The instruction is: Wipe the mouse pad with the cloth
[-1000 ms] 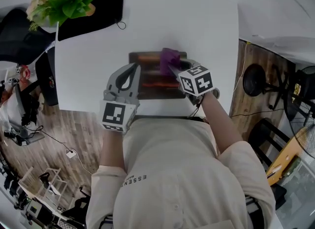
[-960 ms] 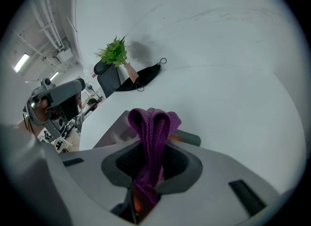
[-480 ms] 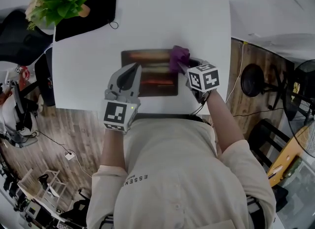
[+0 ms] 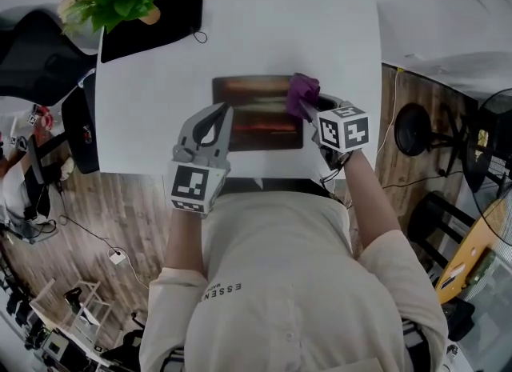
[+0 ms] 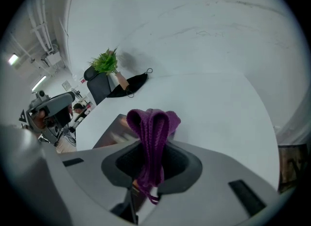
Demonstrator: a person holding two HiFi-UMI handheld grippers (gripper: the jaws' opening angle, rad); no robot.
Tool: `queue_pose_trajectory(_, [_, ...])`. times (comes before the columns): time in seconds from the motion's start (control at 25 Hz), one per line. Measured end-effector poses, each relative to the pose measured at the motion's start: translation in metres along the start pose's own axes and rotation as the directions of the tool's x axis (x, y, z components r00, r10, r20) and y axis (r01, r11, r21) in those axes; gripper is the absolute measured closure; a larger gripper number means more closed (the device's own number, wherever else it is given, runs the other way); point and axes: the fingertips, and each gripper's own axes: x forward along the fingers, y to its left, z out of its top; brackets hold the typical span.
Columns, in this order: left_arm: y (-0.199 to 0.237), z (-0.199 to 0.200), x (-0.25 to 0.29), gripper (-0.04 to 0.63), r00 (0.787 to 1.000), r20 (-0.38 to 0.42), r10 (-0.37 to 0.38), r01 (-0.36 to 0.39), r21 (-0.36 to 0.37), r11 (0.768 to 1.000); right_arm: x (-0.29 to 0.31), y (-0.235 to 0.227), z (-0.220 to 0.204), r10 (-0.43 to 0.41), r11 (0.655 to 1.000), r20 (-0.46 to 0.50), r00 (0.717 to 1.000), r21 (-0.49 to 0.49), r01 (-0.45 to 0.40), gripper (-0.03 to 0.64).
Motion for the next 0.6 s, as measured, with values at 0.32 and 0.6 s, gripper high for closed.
queue_pose_trajectory(0.32, [0.037, -0.018, -0.045, 0.594, 0.999, -0.012, -0.043, 0.043, 0.006, 0.999, 0.032, 0.099, -0.005, 0.08, 0.997, -0.016, 0.997, -0.005, -0.08, 0.526])
queue_pose_trajectory(0.6, [0.076, -0.038, -0.076, 0.594, 0.998, -0.025, -0.051, 0.05, -0.006, 0.999, 0.074, 0.166, -0.012, 0.13, 0.99, -0.076, 0.989, -0.036, -0.133, 0.526])
